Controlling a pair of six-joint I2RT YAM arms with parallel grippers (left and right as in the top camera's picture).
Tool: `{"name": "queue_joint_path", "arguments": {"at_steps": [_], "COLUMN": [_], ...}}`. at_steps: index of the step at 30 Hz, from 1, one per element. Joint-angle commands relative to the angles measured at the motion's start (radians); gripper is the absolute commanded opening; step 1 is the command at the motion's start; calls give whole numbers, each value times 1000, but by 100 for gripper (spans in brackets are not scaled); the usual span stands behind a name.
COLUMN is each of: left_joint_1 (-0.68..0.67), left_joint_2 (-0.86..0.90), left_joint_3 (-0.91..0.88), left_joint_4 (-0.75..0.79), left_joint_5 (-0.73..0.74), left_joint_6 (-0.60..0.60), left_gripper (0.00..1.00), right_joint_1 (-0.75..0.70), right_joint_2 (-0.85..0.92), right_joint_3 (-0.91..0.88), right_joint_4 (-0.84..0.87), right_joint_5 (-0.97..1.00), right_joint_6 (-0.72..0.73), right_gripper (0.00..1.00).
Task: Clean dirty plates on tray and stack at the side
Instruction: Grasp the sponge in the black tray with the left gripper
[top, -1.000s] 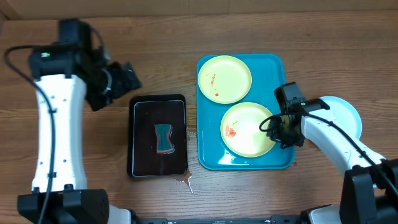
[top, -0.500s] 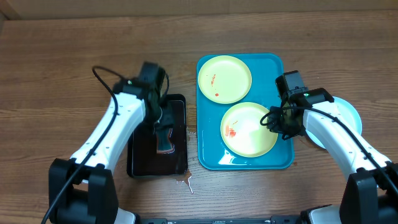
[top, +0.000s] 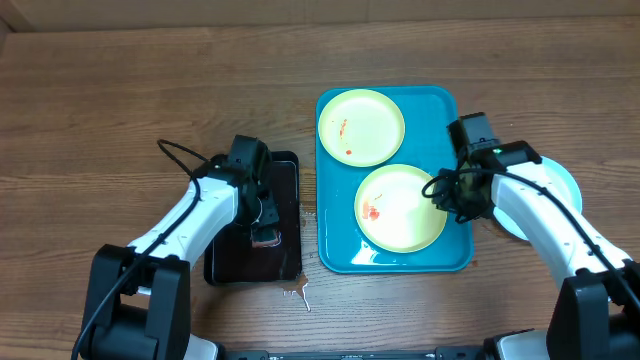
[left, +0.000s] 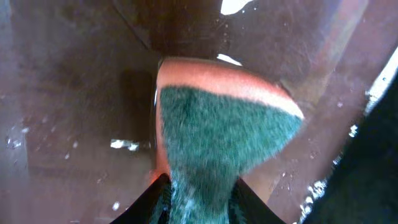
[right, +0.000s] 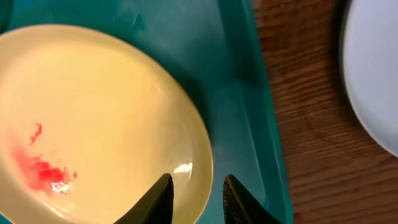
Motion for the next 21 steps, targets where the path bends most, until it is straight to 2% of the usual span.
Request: {"name": "queue_joint_path", "arguments": {"at_steps": [1, 2, 3, 9, 13, 17, 21], "left_joint_1": [-6, -6, -6, -6, -6, -7, -6], "left_joint_2": [47, 53, 58, 57, 55, 55, 55], "left_joint_3": [-22, -18, -15, 87, 264, 461, 594], "left_joint_4": [27, 23, 18, -97, -261, -418, -505], "left_joint_5": [-10, -6, -6, -15, -16, -17, -17], "left_joint_6": [-5, 3, 8, 41, 92, 129, 142], "left_gripper": [18, 7, 4, 4, 4, 4, 4], "right_joint_1": [-35, -43, -52, -85, -85, -82, -78], "right_joint_2": [-27, -27, -27, -27, -26, -26, -26], "right_joint_3": [23, 23, 23, 20, -3, -56, -98], "right_joint_4": [3, -1, -6, -22, -16, 47, 131], "right_joint_5": [-14, -19, -25, -53, -93, -215, -222], "right_joint_6": [28, 27, 28, 26, 12, -82, -118], "right_gripper": [29, 29, 28, 33, 33, 33, 34]}}
